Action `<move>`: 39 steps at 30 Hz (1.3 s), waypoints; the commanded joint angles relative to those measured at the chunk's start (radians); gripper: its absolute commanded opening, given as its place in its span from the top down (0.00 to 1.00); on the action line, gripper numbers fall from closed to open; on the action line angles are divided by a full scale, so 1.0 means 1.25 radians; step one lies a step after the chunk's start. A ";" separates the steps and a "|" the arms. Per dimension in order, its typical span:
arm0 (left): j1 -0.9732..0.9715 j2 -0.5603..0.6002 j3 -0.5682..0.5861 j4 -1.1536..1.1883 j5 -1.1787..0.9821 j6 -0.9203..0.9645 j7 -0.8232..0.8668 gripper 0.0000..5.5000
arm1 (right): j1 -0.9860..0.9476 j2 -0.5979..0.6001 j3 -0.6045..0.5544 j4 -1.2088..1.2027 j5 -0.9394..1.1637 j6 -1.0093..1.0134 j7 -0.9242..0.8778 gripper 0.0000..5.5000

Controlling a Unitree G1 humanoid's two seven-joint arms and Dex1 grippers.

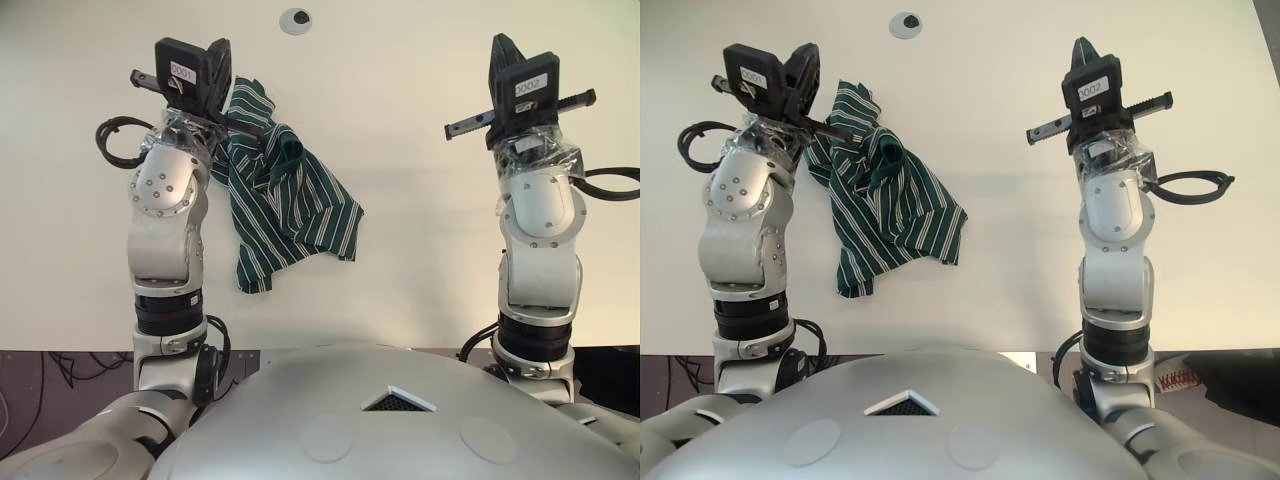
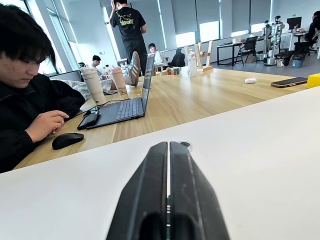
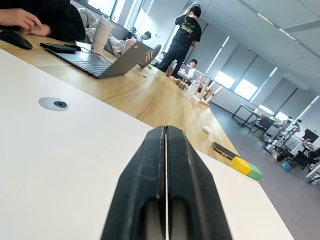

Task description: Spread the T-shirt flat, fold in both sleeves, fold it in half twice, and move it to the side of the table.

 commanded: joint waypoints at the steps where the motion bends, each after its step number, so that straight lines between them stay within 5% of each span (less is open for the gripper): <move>1: 0.019 -0.009 -0.014 0.032 0.017 -0.038 0.008 0.99 | 0.023 -0.008 -0.006 0.025 0.005 -0.040 -0.007 1.00; 14: 0.038 0.012 -0.024 0.190 0.044 -0.143 -0.001 0.99 | 0.046 0.009 -0.003 0.152 0.040 -0.116 -0.014 1.00; 20: 0.052 0.032 -0.027 0.225 0.080 -0.195 0.002 0.99 | 0.105 0.005 0.131 0.143 0.120 -0.087 0.127 1.00; 32: 0.019 -0.042 0.033 0.263 0.052 -0.258 0.085 1.00 | 0.179 0.077 0.331 0.042 0.349 0.064 0.240 0.66; 39: 0.005 -0.059 0.010 0.285 0.071 -0.273 0.089 1.00 | 0.193 0.064 0.393 0.056 0.348 0.099 0.214 0.66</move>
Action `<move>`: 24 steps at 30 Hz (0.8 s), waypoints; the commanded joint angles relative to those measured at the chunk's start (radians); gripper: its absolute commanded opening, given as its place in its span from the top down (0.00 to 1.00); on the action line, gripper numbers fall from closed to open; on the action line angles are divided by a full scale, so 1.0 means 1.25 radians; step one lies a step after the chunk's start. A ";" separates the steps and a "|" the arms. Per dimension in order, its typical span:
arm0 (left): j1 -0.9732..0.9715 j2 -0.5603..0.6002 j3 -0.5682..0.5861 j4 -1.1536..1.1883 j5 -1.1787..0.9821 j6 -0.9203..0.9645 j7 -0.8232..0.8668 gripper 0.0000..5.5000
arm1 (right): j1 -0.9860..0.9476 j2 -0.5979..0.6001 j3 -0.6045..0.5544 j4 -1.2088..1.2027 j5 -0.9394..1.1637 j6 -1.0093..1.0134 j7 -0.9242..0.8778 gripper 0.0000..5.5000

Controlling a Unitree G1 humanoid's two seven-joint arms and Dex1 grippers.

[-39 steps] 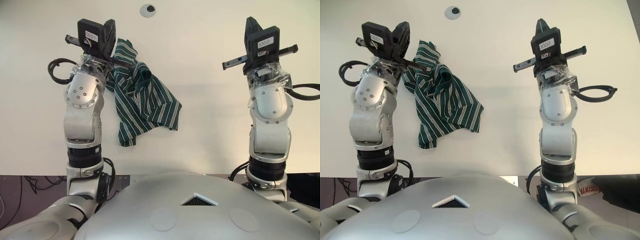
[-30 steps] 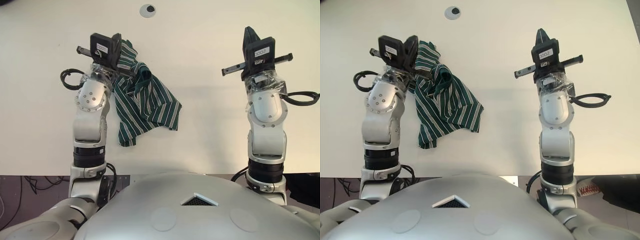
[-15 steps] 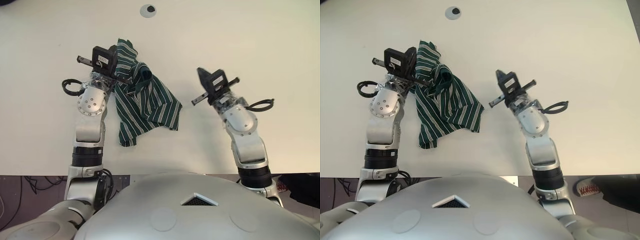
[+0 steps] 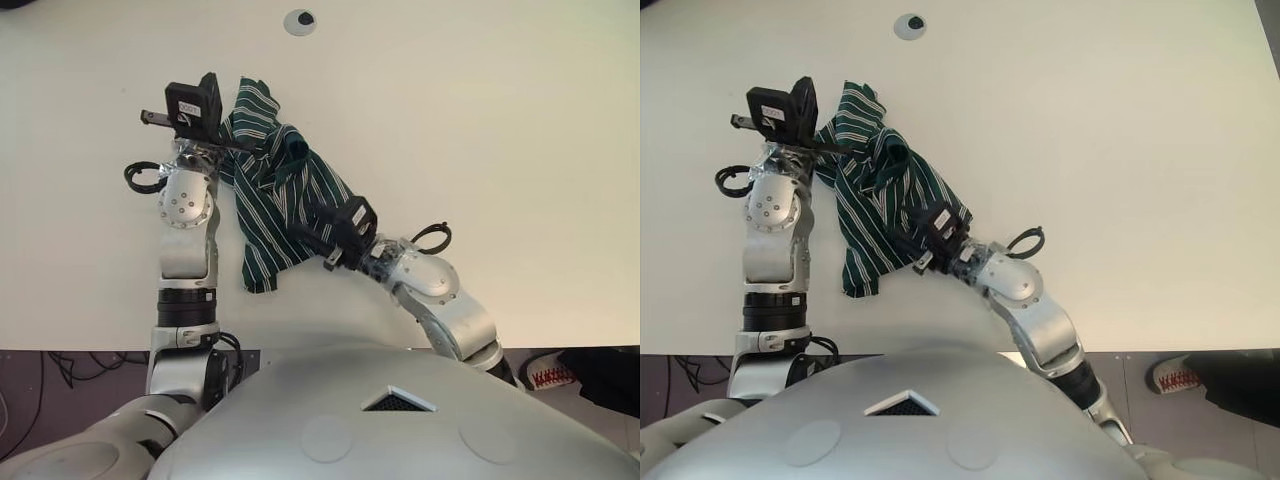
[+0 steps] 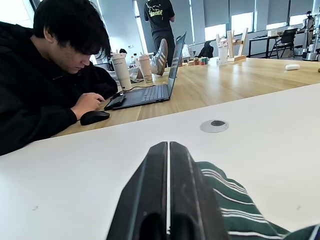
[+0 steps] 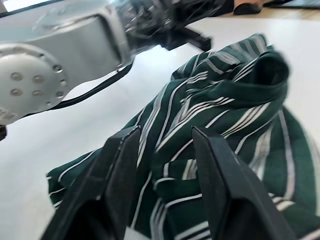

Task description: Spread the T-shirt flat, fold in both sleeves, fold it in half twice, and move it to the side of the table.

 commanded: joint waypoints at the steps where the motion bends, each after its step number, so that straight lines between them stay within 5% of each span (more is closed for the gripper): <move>1: -0.013 -0.004 -0.016 0.011 0.016 -0.011 0.004 1.00 | 0.010 -0.008 0.024 0.001 -0.003 0.014 -0.015 0.66; 16: -0.015 -0.008 -0.038 0.028 0.032 -0.028 0.000 1.00 | -0.004 -0.055 0.057 0.060 -0.089 -0.023 -0.046 0.66; 24: -0.014 -0.007 -0.042 0.034 0.037 -0.038 -0.003 1.00 | 0.004 -0.034 0.009 0.027 -0.059 -0.050 -0.052 0.89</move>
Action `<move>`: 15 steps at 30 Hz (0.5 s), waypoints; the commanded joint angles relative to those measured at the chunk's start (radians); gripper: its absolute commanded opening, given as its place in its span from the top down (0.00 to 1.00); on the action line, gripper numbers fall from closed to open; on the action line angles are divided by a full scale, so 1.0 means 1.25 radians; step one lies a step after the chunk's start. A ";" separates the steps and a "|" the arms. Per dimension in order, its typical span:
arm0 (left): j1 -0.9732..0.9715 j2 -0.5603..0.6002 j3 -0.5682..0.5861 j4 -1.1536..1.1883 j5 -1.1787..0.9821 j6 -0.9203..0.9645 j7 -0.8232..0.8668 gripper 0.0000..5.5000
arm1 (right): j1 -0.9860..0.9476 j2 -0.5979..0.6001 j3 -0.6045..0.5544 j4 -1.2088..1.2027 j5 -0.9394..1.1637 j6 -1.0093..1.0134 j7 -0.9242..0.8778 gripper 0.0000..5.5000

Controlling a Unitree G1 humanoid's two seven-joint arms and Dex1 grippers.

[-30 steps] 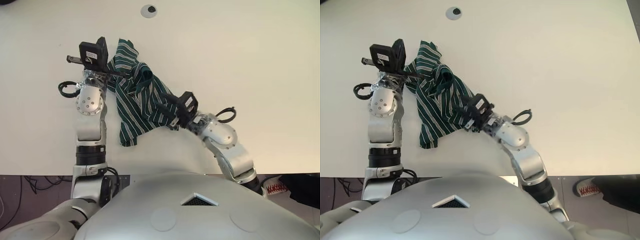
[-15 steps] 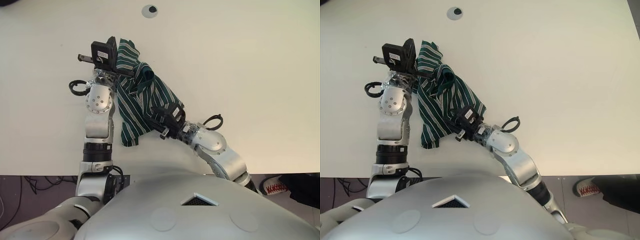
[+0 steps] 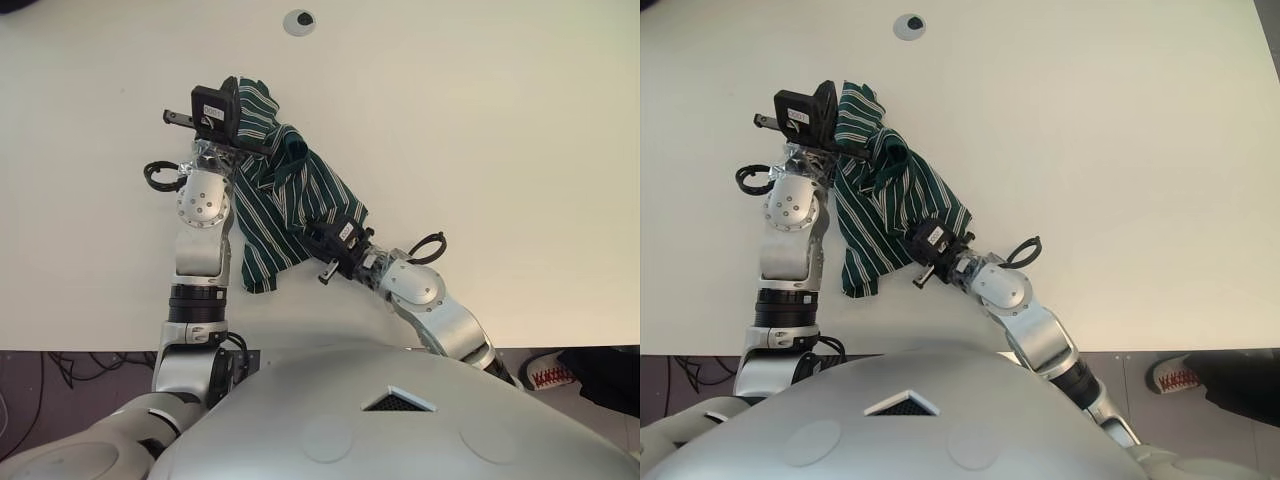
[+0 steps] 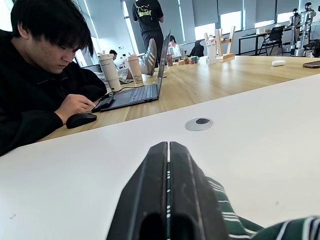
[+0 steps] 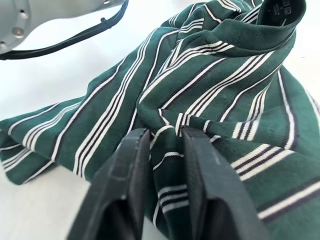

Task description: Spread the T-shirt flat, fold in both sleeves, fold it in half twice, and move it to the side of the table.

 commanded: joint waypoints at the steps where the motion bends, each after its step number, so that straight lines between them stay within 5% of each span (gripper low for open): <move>1: -0.008 0.003 -0.006 0.005 0.004 -0.006 -0.005 1.00 | 0.004 0.002 -0.032 -0.032 0.031 -0.015 0.002 0.92; 8: -0.001 0.005 -0.006 0.002 0.007 -0.009 -0.009 1.00 | 0.000 0.005 -0.096 -0.037 0.060 -0.022 -0.010 1.00; 15: -0.027 -0.009 0.003 0.061 -0.030 -0.061 -0.030 1.00 | -0.001 0.049 -0.358 -0.124 0.381 0.008 0.018 1.00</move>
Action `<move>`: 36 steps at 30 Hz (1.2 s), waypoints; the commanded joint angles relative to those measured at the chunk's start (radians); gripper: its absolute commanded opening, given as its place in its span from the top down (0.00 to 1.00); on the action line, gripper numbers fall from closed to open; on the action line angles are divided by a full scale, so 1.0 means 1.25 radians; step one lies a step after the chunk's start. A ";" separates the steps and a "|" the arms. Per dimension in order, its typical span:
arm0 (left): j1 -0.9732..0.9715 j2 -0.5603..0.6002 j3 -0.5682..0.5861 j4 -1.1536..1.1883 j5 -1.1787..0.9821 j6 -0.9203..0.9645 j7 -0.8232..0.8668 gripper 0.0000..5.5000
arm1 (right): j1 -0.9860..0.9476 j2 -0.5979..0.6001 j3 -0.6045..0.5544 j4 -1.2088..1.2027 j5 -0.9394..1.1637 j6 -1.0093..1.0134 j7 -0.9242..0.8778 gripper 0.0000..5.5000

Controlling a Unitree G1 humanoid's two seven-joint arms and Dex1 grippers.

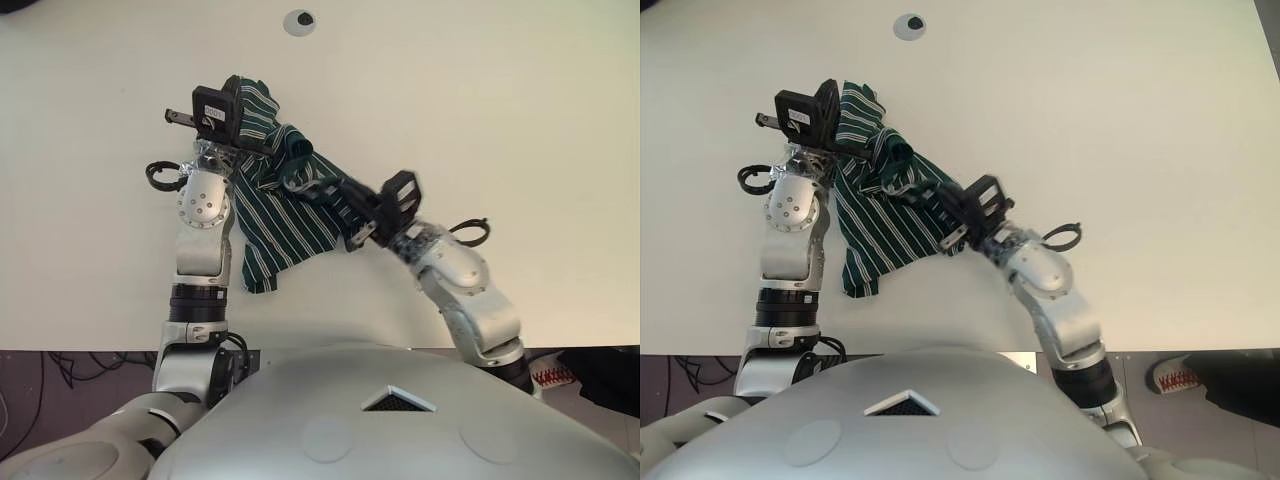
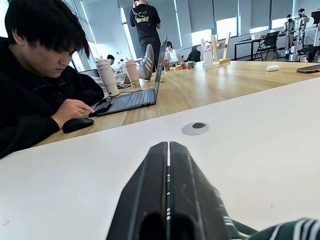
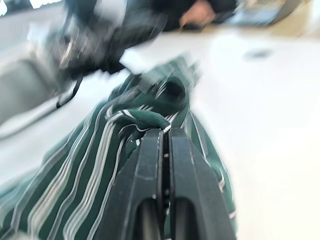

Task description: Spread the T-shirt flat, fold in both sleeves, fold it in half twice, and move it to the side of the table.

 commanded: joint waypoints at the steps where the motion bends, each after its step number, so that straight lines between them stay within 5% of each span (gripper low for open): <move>1: -0.030 -0.005 -0.003 0.049 -0.014 -0.040 -0.019 1.00 | 0.002 0.032 -0.157 -0.046 0.225 0.060 0.006 1.00; 7: -0.051 -0.007 -0.022 0.133 -0.028 -0.117 -0.065 1.00 | -0.008 0.008 -0.319 0.018 0.407 0.101 -0.012 1.00; 17: -0.085 0.000 -0.035 0.232 -0.071 -0.229 -0.171 1.00 | -0.039 -0.100 -0.339 -0.015 0.315 0.015 0.070 1.00; 22: -0.061 0.084 -0.035 0.142 -0.074 -0.259 -0.267 1.00 | -0.080 -0.150 -0.368 -0.062 0.361 0.040 0.081 1.00; 30: -0.030 0.205 -0.082 0.023 -0.002 -0.212 -0.351 0.79 | -0.165 -0.162 -0.361 -0.110 0.439 0.070 0.064 1.00; 36: -0.020 0.212 -0.174 0.004 0.106 -0.218 -0.352 0.62 | -0.199 -0.148 -0.357 -0.106 0.488 0.076 0.048 1.00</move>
